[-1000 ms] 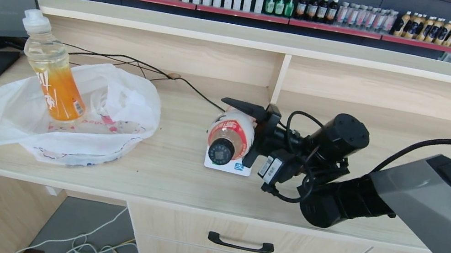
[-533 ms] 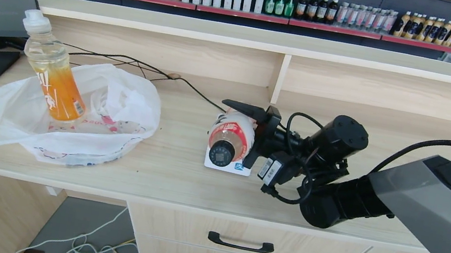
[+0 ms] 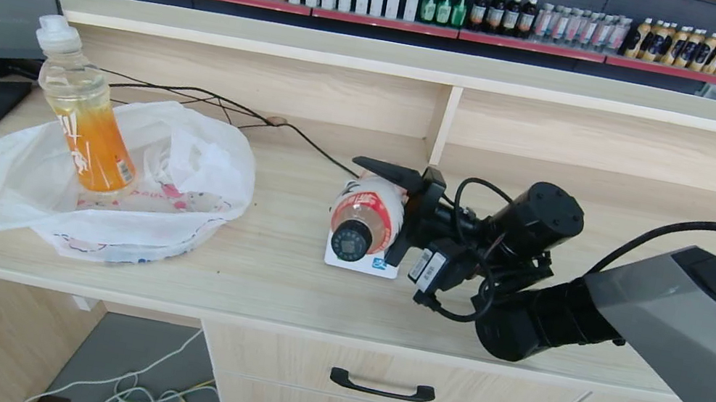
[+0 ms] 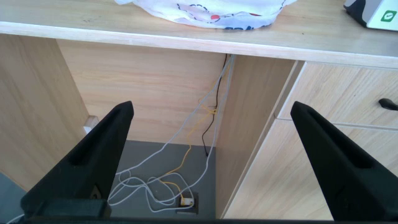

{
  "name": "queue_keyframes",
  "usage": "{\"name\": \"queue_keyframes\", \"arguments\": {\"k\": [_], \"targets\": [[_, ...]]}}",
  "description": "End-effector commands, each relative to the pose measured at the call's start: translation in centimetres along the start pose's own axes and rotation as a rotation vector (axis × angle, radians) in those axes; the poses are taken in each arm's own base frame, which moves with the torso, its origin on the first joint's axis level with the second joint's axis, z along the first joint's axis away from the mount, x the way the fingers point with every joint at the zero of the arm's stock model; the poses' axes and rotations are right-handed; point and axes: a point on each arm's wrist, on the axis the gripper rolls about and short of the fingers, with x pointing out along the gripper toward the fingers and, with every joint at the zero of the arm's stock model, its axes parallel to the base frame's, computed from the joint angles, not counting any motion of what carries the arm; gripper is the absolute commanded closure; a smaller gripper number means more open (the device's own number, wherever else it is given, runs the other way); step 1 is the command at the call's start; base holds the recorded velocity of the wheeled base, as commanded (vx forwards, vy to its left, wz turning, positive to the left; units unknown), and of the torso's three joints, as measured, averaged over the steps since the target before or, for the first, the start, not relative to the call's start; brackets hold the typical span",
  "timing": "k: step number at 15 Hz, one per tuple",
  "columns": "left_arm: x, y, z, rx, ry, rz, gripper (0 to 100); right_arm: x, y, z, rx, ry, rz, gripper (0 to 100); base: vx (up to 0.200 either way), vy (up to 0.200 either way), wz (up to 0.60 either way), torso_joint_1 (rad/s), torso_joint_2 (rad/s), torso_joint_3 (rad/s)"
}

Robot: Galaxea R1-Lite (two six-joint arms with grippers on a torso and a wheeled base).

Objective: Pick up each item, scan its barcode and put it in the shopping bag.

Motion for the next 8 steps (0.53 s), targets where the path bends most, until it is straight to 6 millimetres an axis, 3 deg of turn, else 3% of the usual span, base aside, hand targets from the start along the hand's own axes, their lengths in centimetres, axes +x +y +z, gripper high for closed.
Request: {"name": "queue_keyframes", "arguments": {"k": [1, 8], "targets": [[0.0, 0.0, 0.0, 0.000, 0.000, 0.000, 0, 0.3, -0.5, 0.1, -0.014, -0.008, -0.011, 100, 0.000, 0.000, 0.00, 0.000, 0.00, 0.000], [0.0, 0.0, 0.0, 0.000, 0.000, 0.000, 0, 0.9, -1.4, 0.7, -0.020, -0.015, -0.025, 100, 0.000, 0.000, 0.00, 0.000, 0.00, 0.000]]}}
